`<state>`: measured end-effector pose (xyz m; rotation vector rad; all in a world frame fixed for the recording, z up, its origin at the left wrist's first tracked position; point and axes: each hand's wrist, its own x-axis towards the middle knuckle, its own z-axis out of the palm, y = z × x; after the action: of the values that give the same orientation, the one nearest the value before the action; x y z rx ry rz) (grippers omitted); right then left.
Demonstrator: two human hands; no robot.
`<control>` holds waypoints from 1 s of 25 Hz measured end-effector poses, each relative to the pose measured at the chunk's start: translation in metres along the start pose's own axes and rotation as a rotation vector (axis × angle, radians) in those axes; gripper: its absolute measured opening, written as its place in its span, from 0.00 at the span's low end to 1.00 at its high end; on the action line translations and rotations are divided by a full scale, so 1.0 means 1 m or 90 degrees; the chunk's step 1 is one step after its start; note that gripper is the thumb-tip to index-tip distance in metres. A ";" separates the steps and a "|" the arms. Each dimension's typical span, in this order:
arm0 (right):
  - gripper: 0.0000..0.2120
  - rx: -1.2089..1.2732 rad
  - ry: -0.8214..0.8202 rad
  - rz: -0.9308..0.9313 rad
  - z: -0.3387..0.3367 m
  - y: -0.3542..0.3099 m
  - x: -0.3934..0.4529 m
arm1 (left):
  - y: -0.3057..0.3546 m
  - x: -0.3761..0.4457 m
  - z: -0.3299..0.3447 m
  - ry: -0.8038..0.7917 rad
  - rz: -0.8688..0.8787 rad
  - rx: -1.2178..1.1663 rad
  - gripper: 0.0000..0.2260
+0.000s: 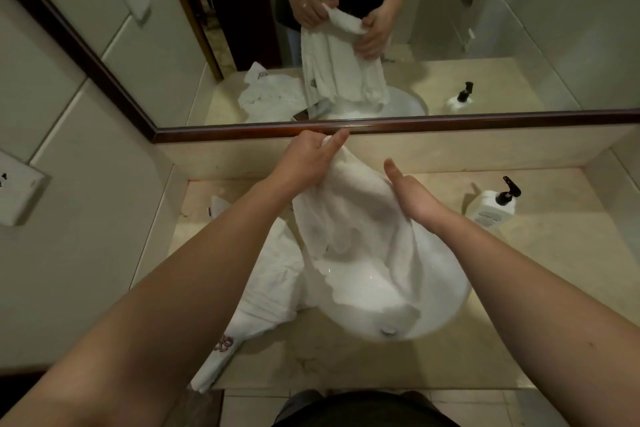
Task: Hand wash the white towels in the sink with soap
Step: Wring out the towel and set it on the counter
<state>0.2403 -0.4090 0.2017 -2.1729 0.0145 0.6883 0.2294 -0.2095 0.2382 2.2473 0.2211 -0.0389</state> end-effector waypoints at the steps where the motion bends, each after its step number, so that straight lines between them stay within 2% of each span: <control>1: 0.40 0.019 0.006 -0.005 0.000 -0.003 -0.001 | -0.006 0.000 -0.003 -0.035 -0.022 0.007 0.22; 3: 0.38 0.049 0.031 -0.030 0.000 -0.014 -0.003 | -0.016 -0.002 -0.006 -0.122 -0.041 0.042 0.15; 5: 0.39 0.059 0.039 -0.051 0.000 -0.027 -0.004 | -0.026 -0.004 -0.004 -0.214 -0.063 0.068 0.13; 7: 0.36 0.059 0.053 -0.078 0.000 -0.039 -0.005 | -0.027 -0.009 -0.001 -0.303 -0.107 0.024 0.18; 9: 0.35 0.080 0.062 -0.096 0.000 -0.046 -0.005 | -0.025 -0.013 -0.001 -0.383 -0.124 -0.033 0.31; 10: 0.34 0.085 0.061 -0.102 0.000 -0.049 -0.005 | -0.023 -0.015 -0.001 -0.406 -0.125 -0.054 0.34; 11: 0.30 0.088 0.057 -0.109 -0.002 -0.051 -0.006 | -0.023 -0.017 0.000 -0.416 -0.123 -0.080 0.33; 14: 0.24 0.076 0.040 -0.134 -0.007 -0.054 -0.009 | -0.025 -0.025 0.005 -0.388 -0.111 -0.152 0.21; 16: 0.21 0.047 0.025 -0.127 -0.009 -0.055 -0.009 | -0.024 -0.029 0.010 -0.343 -0.084 -0.129 0.14; 20: 0.17 -0.087 -0.033 -0.056 -0.013 -0.049 -0.006 | -0.023 -0.025 0.012 -0.242 -0.011 0.015 0.14; 23: 0.16 -0.062 -0.159 0.034 -0.008 -0.035 -0.007 | -0.021 -0.020 0.004 -0.174 -0.016 -0.081 0.14; 25: 0.15 -0.001 -0.205 0.072 -0.001 -0.027 -0.007 | -0.021 -0.019 0.002 -0.191 0.011 -0.102 0.13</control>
<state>0.2413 -0.3933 0.2247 -2.0515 -0.0322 1.0953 0.2076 -0.2007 0.2225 2.0526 0.0402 -0.3356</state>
